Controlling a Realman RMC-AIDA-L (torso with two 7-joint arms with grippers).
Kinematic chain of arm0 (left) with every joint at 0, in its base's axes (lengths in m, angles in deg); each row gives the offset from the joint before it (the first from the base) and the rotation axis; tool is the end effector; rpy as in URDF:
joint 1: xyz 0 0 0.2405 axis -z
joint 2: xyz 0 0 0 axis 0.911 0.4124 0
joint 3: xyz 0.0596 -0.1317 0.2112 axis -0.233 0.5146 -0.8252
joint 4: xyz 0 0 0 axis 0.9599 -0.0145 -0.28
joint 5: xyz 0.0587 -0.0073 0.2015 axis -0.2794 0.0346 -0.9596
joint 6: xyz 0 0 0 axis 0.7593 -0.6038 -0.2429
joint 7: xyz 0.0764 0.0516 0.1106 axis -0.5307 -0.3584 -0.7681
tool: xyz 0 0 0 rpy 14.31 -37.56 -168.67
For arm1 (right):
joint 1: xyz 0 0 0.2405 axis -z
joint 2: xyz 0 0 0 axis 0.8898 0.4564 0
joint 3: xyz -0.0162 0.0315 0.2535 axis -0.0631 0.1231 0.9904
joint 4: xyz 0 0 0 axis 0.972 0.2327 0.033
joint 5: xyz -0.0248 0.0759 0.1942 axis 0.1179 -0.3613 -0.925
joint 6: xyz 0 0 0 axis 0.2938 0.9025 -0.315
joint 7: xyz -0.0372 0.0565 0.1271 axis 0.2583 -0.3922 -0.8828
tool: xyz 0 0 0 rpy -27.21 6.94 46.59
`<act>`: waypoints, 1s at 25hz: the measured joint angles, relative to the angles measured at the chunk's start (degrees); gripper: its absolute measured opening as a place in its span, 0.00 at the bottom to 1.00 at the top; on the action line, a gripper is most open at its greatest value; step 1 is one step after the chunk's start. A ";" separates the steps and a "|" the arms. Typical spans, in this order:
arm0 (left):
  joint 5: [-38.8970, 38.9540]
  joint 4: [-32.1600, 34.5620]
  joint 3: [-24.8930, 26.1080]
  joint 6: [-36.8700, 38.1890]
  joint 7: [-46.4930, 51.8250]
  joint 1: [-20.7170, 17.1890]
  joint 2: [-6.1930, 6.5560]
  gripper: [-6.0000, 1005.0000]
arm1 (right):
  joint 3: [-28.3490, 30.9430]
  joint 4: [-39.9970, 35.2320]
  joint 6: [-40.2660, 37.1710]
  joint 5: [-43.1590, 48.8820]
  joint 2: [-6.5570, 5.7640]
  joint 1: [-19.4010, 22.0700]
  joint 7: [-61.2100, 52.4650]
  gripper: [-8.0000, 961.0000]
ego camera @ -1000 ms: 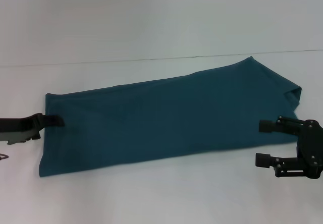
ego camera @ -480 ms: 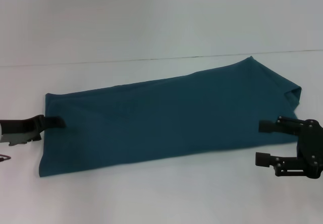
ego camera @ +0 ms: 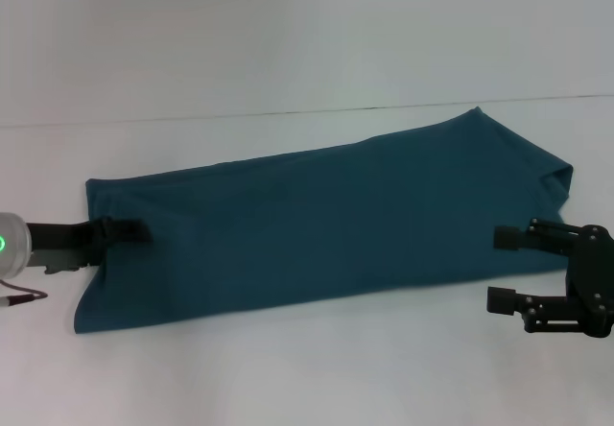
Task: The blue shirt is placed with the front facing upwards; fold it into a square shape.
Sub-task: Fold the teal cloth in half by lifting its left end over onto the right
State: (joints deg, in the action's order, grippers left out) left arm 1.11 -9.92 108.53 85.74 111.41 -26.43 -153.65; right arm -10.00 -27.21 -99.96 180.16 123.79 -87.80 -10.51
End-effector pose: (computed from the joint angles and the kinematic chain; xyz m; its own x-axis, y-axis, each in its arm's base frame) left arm -0.2980 0.4059 0.0036 0.0982 0.8478 0.5211 0.9688 0.0383 -0.2448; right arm 0.2914 0.2823 0.0621 0.7648 -0.2466 -0.5952 -0.4056 -0.9021 -0.1475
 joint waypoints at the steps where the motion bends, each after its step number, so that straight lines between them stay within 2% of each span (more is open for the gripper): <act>1: 0.02 0.01 -0.01 0.00 0.00 0.09 -0.07 0.77 | 0.00 0.00 0.00 0.00 0.00 0.01 0.00 0.93; 25: 0.88 1.57 0.01 0.93 0.29 2.40 -0.95 0.74 | 0.01 0.17 0.00 -0.01 0.00 0.19 0.27 0.92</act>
State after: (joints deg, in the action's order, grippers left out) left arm 1.98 -8.35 108.54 86.67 111.70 -24.03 -154.59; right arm -9.99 -27.04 -99.96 180.15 123.79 -87.60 -10.25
